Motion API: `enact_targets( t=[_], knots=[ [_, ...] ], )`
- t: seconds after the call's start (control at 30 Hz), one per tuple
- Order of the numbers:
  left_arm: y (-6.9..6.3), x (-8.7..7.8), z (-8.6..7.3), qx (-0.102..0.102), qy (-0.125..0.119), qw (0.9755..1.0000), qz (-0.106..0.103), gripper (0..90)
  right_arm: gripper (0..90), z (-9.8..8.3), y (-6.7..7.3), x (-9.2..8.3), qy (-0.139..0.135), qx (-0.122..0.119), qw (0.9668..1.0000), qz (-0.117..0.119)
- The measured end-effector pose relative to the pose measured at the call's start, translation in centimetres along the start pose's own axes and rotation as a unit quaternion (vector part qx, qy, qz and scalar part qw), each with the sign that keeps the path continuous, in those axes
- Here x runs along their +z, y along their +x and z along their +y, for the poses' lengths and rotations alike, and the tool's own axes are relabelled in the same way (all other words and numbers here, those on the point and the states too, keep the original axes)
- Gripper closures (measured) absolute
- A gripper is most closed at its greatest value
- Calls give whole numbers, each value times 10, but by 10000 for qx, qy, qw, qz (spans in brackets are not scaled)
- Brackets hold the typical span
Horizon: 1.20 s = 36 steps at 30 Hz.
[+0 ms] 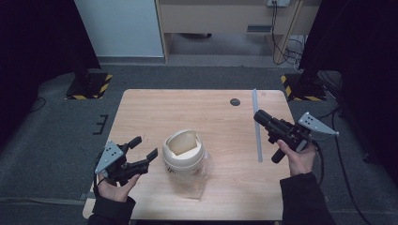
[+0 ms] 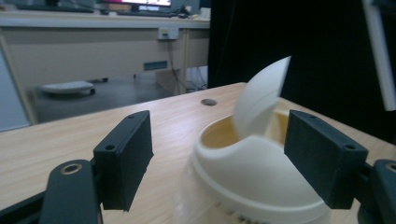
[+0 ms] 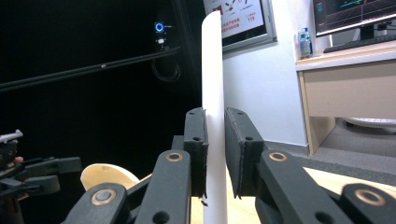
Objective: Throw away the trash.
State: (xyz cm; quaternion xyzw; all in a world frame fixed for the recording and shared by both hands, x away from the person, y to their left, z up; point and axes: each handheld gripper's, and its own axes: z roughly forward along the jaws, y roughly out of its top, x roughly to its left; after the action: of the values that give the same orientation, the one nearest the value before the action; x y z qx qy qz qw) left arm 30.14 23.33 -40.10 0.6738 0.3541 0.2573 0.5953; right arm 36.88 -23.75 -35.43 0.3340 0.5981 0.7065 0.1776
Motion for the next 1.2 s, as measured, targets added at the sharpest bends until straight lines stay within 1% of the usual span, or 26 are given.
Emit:
enact_targets(
  t=[0.13, 0.27, 0.4, 0.63, 0.77, 0.93, 0.97, 1.2],
  knots=[
    [-14, 8, 10, 85, -166, 9996, -191, 229, 794, 0, 3, 4, 0, 1, 10000, 46],
    [-28, 15, 21, 164, -316, 9987, -367, 229, 794, 1, 6, 6, -14, -10, 10000, 75],
    [-39, 21, 27, 210, -384, 9976, -537, 230, 794, 4, 8, 7, -49, 28, 9999, 133],
    [-63, 41, 30, 247, -341, 9954, -862, 240, 794, 4, 11, 11, -40, 35, 9998, 195],
    [-79, 55, 29, 276, -264, 9936, -1063, 252, 793, 2, 14, 14, -35, 50, 9997, 254],
    [-95, 71, 27, 282, -188, 9913, -1270, 262, 794, 0, 16, 13, -30, 40, 9995, 302],
    [-99, 75, 27, 309, -171, 9911, -1287, 264, 793, 0, 17, 13, -34, 39, 9995, 311],
    [-114, 94, 29, 275, -166, 9892, -1432, 275, 794, -1, 19, 12, -47, 63, 9992, 380]
  ],
)
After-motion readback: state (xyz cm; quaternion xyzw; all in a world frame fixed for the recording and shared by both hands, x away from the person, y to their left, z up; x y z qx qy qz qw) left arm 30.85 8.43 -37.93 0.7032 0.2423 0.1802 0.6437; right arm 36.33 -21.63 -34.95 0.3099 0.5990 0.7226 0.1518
